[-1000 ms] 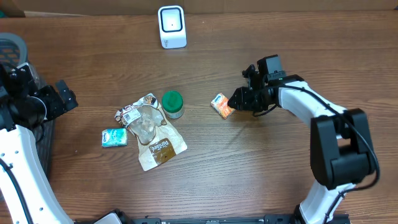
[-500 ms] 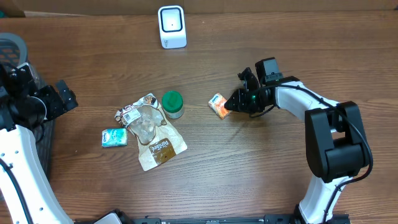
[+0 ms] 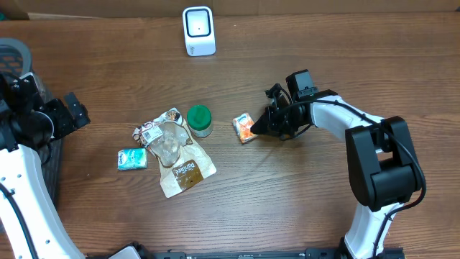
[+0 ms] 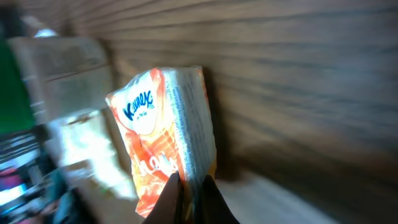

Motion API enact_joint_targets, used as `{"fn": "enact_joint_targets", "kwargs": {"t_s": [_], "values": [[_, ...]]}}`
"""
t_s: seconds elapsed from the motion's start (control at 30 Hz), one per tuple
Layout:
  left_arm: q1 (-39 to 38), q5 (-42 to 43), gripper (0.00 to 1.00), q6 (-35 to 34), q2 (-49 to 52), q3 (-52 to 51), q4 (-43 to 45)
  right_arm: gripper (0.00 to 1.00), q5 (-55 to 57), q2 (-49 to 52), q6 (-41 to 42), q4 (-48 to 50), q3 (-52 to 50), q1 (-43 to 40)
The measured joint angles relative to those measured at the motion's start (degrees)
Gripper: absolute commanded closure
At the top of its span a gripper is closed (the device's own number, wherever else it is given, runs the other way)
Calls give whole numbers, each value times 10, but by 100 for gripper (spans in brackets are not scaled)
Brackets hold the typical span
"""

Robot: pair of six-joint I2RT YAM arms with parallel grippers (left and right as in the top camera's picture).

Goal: Scan the item barcode

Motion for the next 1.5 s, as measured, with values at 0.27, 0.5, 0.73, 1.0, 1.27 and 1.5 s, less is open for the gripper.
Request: {"fn": "enact_joint_targets", "kwargs": {"t_s": [0.27,0.5,0.73,1.0,1.27,1.5], "values": [[0,0,0,0,0,0,0,96,-198,-49,0,7,0,-30],[0,0,1,0,0,0,0,96,-398,-90,9,26,0,-83],[0,0,1,0,0,0,0,96,-449,-90,45,24,0,-94],[0,0,0,0,0,0,0,96,-452,-90,54,28,0,-94],[0,0,0,0,0,0,0,96,-452,-90,57,66,0,-94],[0,0,1,0,0,0,0,96,-452,-90,52,80,0,-94]]}}
